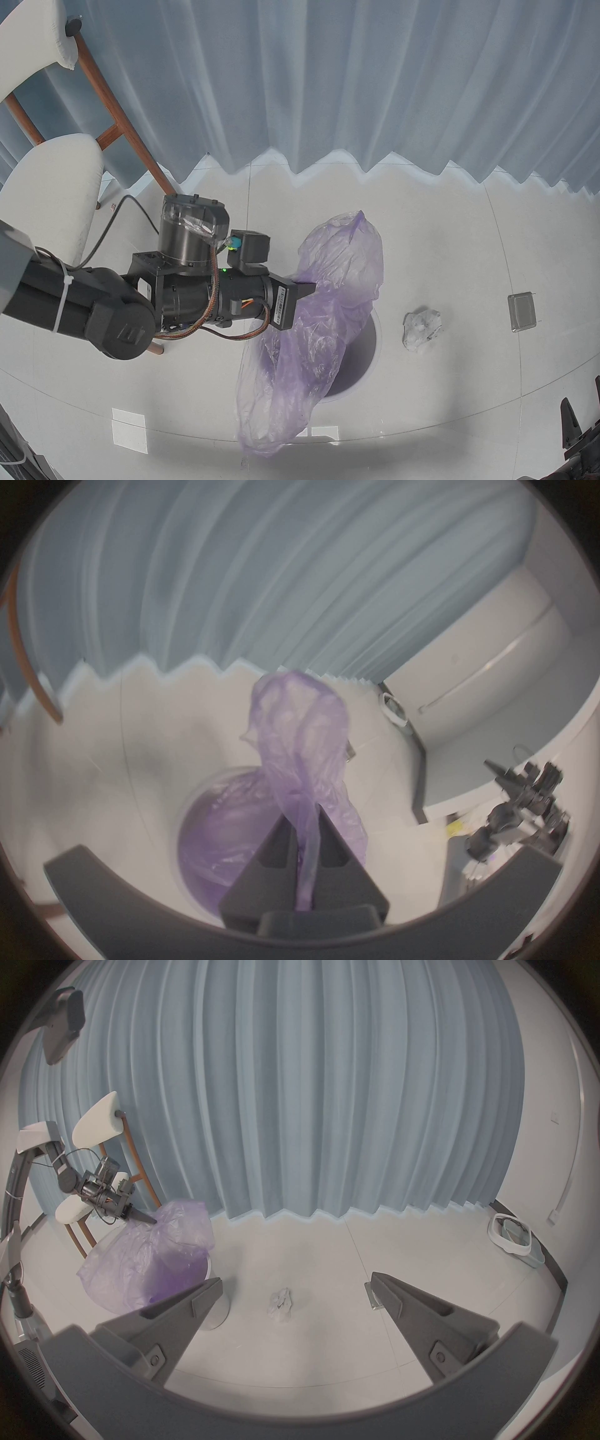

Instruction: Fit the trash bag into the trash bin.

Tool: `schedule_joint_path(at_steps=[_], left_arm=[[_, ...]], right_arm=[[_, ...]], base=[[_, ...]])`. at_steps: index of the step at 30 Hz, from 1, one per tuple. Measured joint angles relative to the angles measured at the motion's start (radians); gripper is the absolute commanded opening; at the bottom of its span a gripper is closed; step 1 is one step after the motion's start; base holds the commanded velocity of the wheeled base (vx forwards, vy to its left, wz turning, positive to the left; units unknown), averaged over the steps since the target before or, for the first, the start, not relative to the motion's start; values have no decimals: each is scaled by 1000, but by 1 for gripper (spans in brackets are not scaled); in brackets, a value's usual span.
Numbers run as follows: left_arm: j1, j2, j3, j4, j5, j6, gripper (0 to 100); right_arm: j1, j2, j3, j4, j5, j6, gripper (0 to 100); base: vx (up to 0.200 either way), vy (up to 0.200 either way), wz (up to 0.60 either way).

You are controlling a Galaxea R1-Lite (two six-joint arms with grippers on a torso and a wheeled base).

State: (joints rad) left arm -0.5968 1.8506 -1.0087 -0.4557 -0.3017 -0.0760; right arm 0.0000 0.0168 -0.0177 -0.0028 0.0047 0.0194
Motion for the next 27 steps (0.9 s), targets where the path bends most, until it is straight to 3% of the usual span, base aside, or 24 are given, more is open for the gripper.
schedule_joint_path(at_steps=[6, 12, 15, 19, 27], left_arm=[[-30, -29, -27, 31, 66, 263, 0], [-52, -49, 13, 21, 87, 337, 0], [-67, -57, 45, -4, 94, 341, 0], [-87, -64, 80, -31, 101, 370, 0], [-110, -72, 144, -61, 109, 473, 0]], right_arm=[[2, 2, -7, -32, 8, 36, 100], [77, 99, -60, -84, 13, 111, 100], [151, 197, -83, -94, 14, 222, 100], [223, 358, -133, -101, 17, 448, 100], [301, 718, -341, -100, 52, 623, 100]], base=[[0, 0, 0], [0, 0, 0], [0, 0, 0], [0, 0, 0], [0, 0, 0]])
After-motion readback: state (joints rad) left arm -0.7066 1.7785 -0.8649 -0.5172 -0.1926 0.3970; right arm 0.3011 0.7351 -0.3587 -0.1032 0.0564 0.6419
